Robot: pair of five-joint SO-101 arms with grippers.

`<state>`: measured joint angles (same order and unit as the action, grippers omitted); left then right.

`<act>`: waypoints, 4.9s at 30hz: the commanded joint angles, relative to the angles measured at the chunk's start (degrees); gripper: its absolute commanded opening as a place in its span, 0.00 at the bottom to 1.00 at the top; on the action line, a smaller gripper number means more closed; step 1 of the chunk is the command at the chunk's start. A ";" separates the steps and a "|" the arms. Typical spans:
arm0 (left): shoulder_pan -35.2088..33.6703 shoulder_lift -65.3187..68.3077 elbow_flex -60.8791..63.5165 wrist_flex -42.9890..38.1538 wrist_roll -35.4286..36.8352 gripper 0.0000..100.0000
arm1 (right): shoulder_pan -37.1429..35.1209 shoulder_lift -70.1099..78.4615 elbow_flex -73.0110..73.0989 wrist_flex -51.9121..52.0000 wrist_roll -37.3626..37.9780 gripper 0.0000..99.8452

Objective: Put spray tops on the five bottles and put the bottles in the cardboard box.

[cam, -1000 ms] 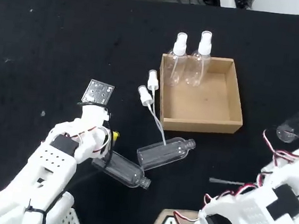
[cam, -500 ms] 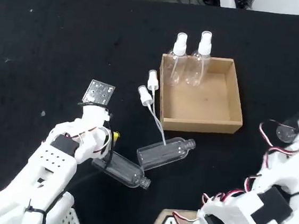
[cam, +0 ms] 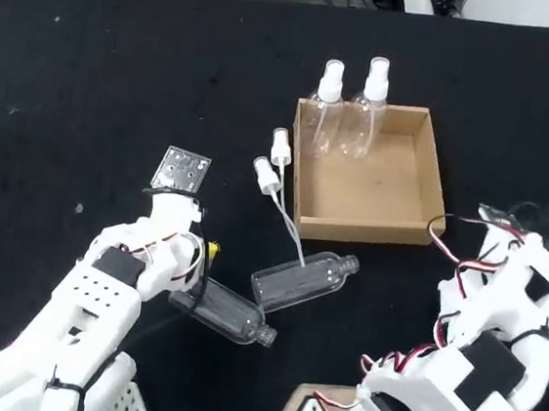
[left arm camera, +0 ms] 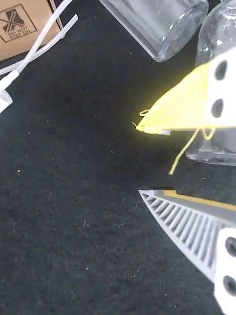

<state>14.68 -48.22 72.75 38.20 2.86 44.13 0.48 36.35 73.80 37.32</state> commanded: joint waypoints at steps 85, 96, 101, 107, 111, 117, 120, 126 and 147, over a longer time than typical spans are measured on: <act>0.04 -1.14 -0.75 0.00 -0.53 0.18 | -0.70 -20.44 -15.08 -69.45 -27.34 0.01; 0.04 -1.14 -0.75 0.00 -0.53 0.18 | -0.44 -20.18 -12.00 -69.63 -27.16 0.01; 0.04 -1.14 -0.75 0.00 -0.53 0.18 | -0.44 -20.18 -10.86 -69.63 -27.16 0.01; 0.04 -1.14 -0.75 0.00 -0.53 0.18 | 0.53 -20.18 -10.68 -69.63 -27.34 0.01; 0.04 -1.14 -0.75 -0.09 -0.53 0.18 | 0.53 -20.18 -9.89 -70.07 -27.34 0.01; 0.04 -1.14 -0.75 0.09 -0.53 0.18 | 0.53 -20.18 -4.18 -79.03 -27.08 0.01; 0.04 -1.14 -0.75 0.00 -0.53 0.18 | 0.53 -20.18 -0.84 -83.16 -26.99 0.01; 0.04 -1.14 -0.75 -0.09 -0.53 0.18 | 0.35 -20.18 1.45 -84.13 -27.43 0.01; 0.04 -1.14 -0.75 0.18 -0.53 0.18 | 0.53 -19.12 8.48 -88.26 -27.69 0.01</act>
<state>14.68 -48.22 72.75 38.20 2.86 43.43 -19.47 44.70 -10.68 10.51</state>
